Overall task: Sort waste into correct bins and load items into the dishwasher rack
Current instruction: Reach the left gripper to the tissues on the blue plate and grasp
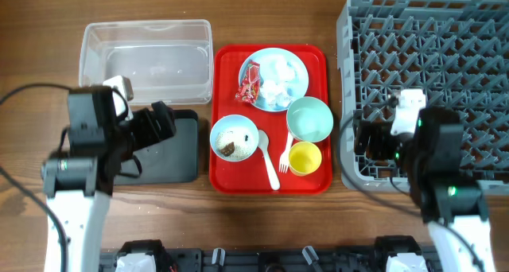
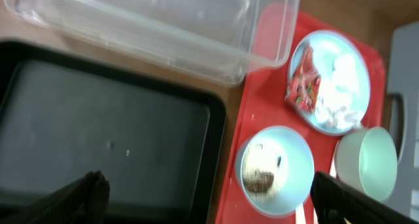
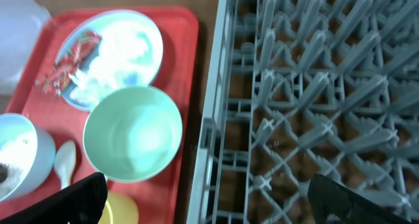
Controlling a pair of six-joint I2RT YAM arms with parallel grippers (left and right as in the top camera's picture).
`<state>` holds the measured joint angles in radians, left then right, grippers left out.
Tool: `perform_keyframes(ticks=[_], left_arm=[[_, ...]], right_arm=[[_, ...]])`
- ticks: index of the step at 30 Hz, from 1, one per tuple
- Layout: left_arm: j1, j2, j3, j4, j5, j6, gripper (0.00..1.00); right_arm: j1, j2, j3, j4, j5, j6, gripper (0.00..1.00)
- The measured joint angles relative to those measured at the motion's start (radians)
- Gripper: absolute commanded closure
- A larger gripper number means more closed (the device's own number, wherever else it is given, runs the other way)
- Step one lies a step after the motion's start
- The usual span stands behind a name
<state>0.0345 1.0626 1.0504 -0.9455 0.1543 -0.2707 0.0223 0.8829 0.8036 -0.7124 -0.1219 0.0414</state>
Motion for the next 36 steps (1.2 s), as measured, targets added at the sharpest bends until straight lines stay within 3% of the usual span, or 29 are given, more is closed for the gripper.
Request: perform_keyframes(ticks=[6,16,23,30,36], left_arm=[[0.000,0.104,0.034,-0.039,0.000,0.000,0.00],[-0.021,0.146,0.043,0.183,0.068,-0.036,0.00],[-0.158,0.296,0.169,0.294,0.023,-0.016,0.00],[-0.370,0.485,0.239,0.548,-0.057,0.097,0.00],[-0.478,0.648,0.239,0.705,-0.064,0.111,0.00]], right_arm=[[0.000,0.128,0.126,-0.077,0.000,0.000,0.00],[0.000,0.148,0.128,-0.092,0.000,0.000,0.00],[0.000,0.148,0.128,-0.089,0.000,0.000,0.00],[0.000,0.148,0.128,-0.088,0.000,0.000,0.00],[0.000,0.148,0.128,-0.089,0.000,0.000,0.00]])
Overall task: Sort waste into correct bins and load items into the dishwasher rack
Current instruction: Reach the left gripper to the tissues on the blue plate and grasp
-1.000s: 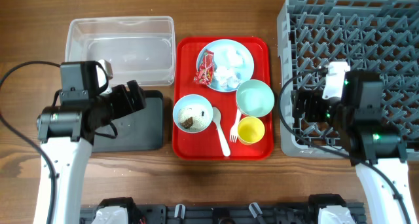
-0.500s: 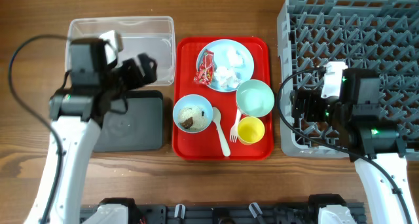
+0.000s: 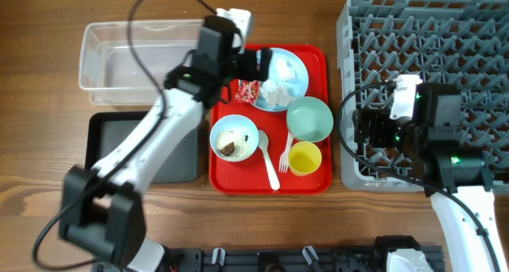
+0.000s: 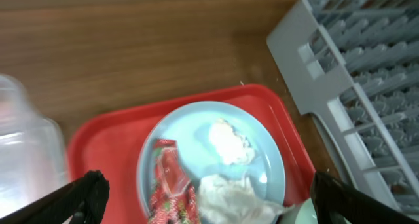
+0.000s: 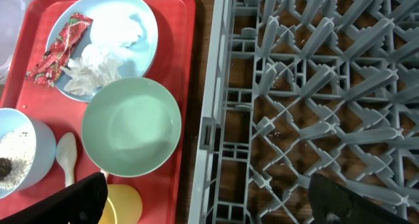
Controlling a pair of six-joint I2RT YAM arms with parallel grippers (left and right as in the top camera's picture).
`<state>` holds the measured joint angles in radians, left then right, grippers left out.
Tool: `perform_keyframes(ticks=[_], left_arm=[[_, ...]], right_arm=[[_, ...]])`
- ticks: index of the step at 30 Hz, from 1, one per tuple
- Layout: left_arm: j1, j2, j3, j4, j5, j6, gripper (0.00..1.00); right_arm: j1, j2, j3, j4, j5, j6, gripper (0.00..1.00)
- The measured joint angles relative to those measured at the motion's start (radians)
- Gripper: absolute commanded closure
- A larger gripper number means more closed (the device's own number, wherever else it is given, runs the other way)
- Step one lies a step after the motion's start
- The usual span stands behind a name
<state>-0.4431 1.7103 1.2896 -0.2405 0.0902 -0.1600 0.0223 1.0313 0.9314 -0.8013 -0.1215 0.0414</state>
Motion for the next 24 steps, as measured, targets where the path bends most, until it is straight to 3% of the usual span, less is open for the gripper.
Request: perform_keyframes(ticks=[10,16,20,24], left_arm=[[-0.074,0.185,0.000,0.039,0.024,-0.057,0.00],[-0.097,0.240,0.000,0.026,0.032,-0.070,0.11],[-0.100,0.254,0.000,-0.014,0.037,-0.078,0.28],[-0.100,0.255,0.000,-0.014,0.038,-0.086,0.28]], right_arm=[[0.000,0.000,0.000,0.000,0.000,0.000,0.00],[0.000,0.000,0.000,0.000,0.000,0.000,0.00],[0.000,0.000,0.000,0.000,0.000,0.000,0.00],[0.000,0.000,0.000,0.000,0.000,0.000,0.00]])
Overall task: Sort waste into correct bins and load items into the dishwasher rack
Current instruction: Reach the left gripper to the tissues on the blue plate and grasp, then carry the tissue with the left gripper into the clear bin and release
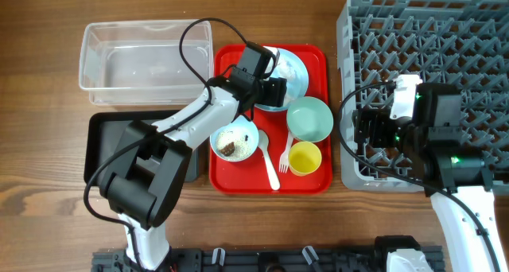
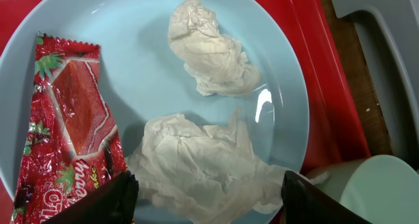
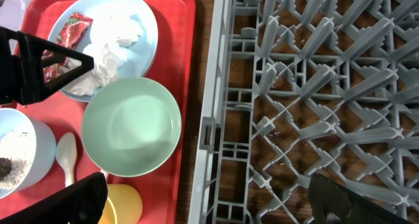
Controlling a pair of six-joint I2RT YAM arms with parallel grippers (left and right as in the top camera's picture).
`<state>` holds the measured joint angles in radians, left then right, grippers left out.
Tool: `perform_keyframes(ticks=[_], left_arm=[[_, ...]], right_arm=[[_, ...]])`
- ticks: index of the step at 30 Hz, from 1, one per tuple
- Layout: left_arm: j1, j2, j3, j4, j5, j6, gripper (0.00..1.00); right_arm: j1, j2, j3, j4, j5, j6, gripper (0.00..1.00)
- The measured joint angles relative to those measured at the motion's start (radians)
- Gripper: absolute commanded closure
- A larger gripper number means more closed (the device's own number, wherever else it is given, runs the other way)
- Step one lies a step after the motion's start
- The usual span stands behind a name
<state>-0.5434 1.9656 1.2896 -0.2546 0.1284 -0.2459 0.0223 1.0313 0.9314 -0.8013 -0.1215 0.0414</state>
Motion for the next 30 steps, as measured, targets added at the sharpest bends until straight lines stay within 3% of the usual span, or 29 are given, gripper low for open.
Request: perform_keyframes(ticks=[11,17,21,23,30], left_arm=[[-0.027,0.003,0.000,-0.013,0.000,0.000,0.29],[-0.071,0.008,0.000,-0.017,0.000,-0.003,0.54],[-0.072,0.008,0.000,-0.023,-0.006,-0.004,0.85],[-0.072,0.008,0.000,-0.023,-0.018,-0.006,0.96],[-0.068,0.007,0.000,-0.026,-0.066,-0.002,0.96]], right_arm=[[0.000,0.000,0.000,0.000,0.000,0.000,0.00],[0.000,0.000,0.000,0.000,0.000,0.000,0.00],[0.000,0.000,0.000,0.000,0.000,0.000,0.00],[0.000,0.000,0.000,0.000,0.000,0.000,0.00],[0.000,0.000,0.000,0.000,0.000,0.000,0.00]])
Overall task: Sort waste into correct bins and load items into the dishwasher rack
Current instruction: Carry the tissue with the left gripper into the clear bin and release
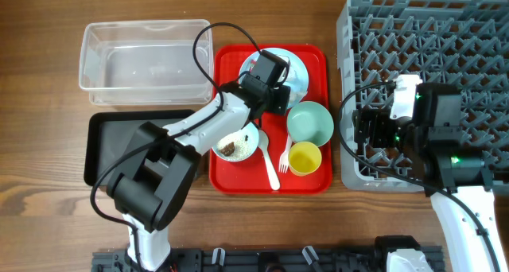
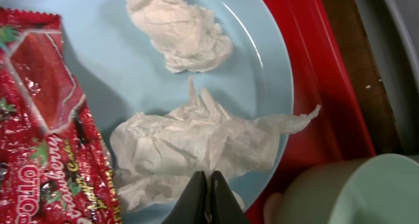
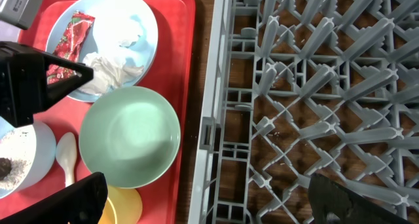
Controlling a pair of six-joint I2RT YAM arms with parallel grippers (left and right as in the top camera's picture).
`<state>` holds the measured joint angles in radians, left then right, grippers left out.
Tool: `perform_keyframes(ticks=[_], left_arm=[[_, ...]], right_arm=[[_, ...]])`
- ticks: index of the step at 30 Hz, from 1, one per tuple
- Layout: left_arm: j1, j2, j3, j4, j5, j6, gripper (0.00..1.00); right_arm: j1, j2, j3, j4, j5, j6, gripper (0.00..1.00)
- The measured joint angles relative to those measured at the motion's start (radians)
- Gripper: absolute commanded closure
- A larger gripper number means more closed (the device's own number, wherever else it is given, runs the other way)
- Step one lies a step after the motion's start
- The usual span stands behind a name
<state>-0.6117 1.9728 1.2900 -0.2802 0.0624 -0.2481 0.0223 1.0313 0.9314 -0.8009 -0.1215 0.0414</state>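
Note:
On the red tray point(image 1: 318, 61) stands a light blue plate point(image 2: 262, 73) with two crumpled white tissues and a red snack wrapper point(image 2: 46, 119). My left gripper point(image 2: 209, 179) is down on the plate, shut on the nearer tissue point(image 2: 170, 145). The other tissue point(image 2: 177, 27) lies apart from it. The left gripper point(image 1: 274, 97) also shows from overhead. My right gripper point(image 3: 209, 204) hangs open over the left edge of the grey dishwasher rack point(image 1: 445, 33), holding nothing.
A green bowl point(image 1: 309, 121), a yellow cup point(image 1: 304, 157), a blue bowl with food scraps point(image 1: 231, 145), a white spoon point(image 1: 270, 165) and a fork point(image 1: 284, 153) share the tray. A clear bin point(image 1: 143, 53) and a black bin point(image 1: 119, 145) stand to the left.
My left gripper, then open just above the plate, has come down and shut on the nearer tissue, whose edge now trails toward the plate's rim. The right arm has not moved.
My left gripper was first open over the black bin, then above the far side of the red tray, then open close over the plate's tissues. Now it is shut on one tissue. The right gripper stayed open at the rack's left edge throughout.

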Motion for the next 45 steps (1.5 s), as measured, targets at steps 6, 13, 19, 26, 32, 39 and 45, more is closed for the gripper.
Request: perform_keyframes(ticks=[6,13,19,26,32,39,45], left_arm=[[0.062,-0.079,0.008,-0.036,-0.013,0.000,0.96],[0.270,-0.352,0.046,-0.034,-0.014,0.000,0.96],[0.466,-0.385,0.056,-0.072,-0.024,-0.001,0.96],[0.552,-0.290,0.056,-0.136,-0.028,0.002,0.65],[0.518,-0.258,0.052,-0.096,0.034,-0.004,0.27],[0.359,-0.257,0.052,0.022,0.097,-0.001,0.11],[0.183,-0.182,0.052,0.174,0.116,-0.001,0.03]], right_arm=[[0.000,0.000,0.000,0.000,0.000,0.000,0.00],[0.000,0.000,0.000,0.000,0.000,0.000,0.00],[0.000,0.000,0.000,0.000,0.000,0.000,0.00],[0.000,0.000,0.000,0.000,0.000,0.000,0.00],[0.000,0.000,0.000,0.000,0.000,0.000,0.00],[0.000,0.000,0.000,0.000,0.000,0.000,0.00],[0.000,0.000,0.000,0.000,0.000,0.000,0.00]])
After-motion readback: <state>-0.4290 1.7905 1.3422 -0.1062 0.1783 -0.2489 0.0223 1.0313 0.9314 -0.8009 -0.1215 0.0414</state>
